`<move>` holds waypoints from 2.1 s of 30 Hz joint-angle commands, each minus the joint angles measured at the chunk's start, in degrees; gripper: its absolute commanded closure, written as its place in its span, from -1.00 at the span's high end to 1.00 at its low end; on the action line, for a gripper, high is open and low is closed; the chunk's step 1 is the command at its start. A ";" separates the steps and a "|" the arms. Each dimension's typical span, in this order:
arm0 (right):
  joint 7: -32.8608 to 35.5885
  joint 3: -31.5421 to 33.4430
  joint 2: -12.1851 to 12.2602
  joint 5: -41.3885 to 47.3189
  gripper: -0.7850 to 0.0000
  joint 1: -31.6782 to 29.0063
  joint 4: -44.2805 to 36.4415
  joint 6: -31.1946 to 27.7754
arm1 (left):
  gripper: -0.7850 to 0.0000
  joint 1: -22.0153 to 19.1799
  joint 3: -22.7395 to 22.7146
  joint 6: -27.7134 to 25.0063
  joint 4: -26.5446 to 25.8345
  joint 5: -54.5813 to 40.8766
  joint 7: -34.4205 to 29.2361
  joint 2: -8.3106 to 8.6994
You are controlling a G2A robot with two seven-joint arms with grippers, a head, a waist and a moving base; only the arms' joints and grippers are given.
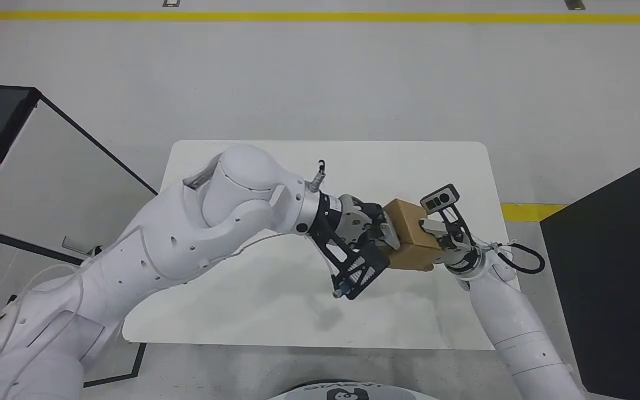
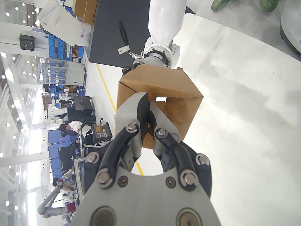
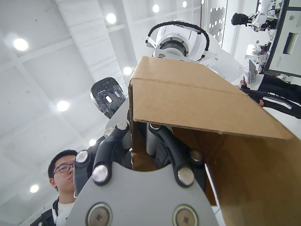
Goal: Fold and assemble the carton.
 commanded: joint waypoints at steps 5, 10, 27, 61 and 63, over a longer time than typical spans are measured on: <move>0.00 0.00 0.00 0.00 -1.00 0.00 0.00 0.00 | -1.00 0.85 -2.21 -0.31 -0.35 -0.21 -0.75 0.64; 0.00 0.00 0.00 0.00 -1.00 0.00 0.00 0.00 | -1.00 1.74 -3.21 -0.59 -1.10 -0.10 -1.14 1.07; 0.00 0.00 0.00 0.00 -1.00 0.00 0.00 0.00 | -1.00 2.62 -3.91 -1.52 -2.12 0.52 0.33 1.81; 0.00 0.00 0.00 0.00 -1.00 0.00 0.00 0.00 | -1.00 -0.23 0.80 -0.60 -1.04 -0.45 -3.39 -0.45; 0.00 0.00 0.00 0.00 -1.00 0.00 0.00 0.00 | -1.00 -0.21 0.35 -0.54 -0.92 -0.66 -3.43 -0.39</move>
